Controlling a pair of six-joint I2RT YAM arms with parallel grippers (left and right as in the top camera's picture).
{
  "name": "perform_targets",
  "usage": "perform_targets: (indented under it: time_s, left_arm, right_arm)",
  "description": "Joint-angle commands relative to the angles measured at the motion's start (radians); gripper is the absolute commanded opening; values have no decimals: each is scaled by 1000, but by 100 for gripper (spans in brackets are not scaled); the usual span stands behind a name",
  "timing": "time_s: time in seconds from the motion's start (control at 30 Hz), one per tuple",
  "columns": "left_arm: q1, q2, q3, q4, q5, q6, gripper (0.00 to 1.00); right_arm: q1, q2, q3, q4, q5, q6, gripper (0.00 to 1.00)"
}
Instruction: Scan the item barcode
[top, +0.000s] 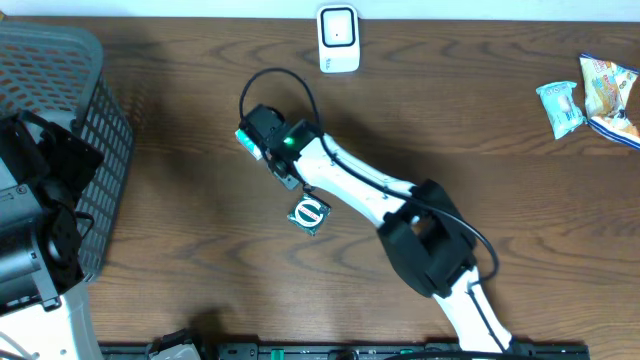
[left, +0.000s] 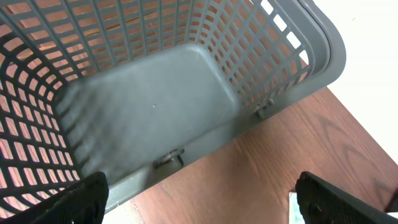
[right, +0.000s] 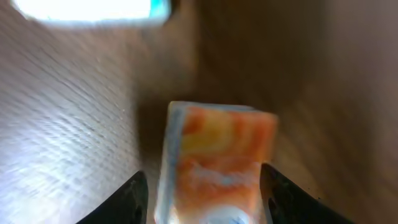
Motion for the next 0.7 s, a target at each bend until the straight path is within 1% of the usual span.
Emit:
perform_targets:
  time_s: [0.0, 0.1, 0.13, 0.17, 0.2, 0.23, 0.37, 0.43, 0.53, 0.67]
  left_arm:
    - [3, 0, 2, -4, -6, -8, 95]
    - [3, 0, 2, -4, -6, -8, 95]
    - [3, 0, 2, -4, -6, -8, 95]
    - [3, 0, 2, -4, -6, -9, 95]
    - [3, 0, 2, -4, -6, -8, 95]
    - [3, 0, 2, -4, -6, -9, 95]
    - [3, 0, 2, -4, -6, -9, 95]
    - [3, 0, 2, -4, -6, -8, 95]
    - [3, 0, 2, -4, -6, -9, 95]
    - [3, 0, 2, -4, -6, -9, 95]
  right_arm:
    - [2, 56, -8, -6, 16, 14, 51]
    - [1, 74, -8, -6, 16, 14, 44]
    - [-1, 75, -8, -6, 16, 14, 36]
    - [-2, 75, -8, -6, 16, 15, 23]
    - [-4, 74, -8, -6, 16, 15, 6]
    - [-5, 71, -8, -6, 16, 17, 1]
    - [-20, 59, 17, -48, -14, 26, 1]
    - [-42, 47, 53, -94, -82, 41, 1]
    - [-91, 31, 122, -160, -264, 40, 1]
    - [-191, 24, 207, -243, -630, -2, 1]
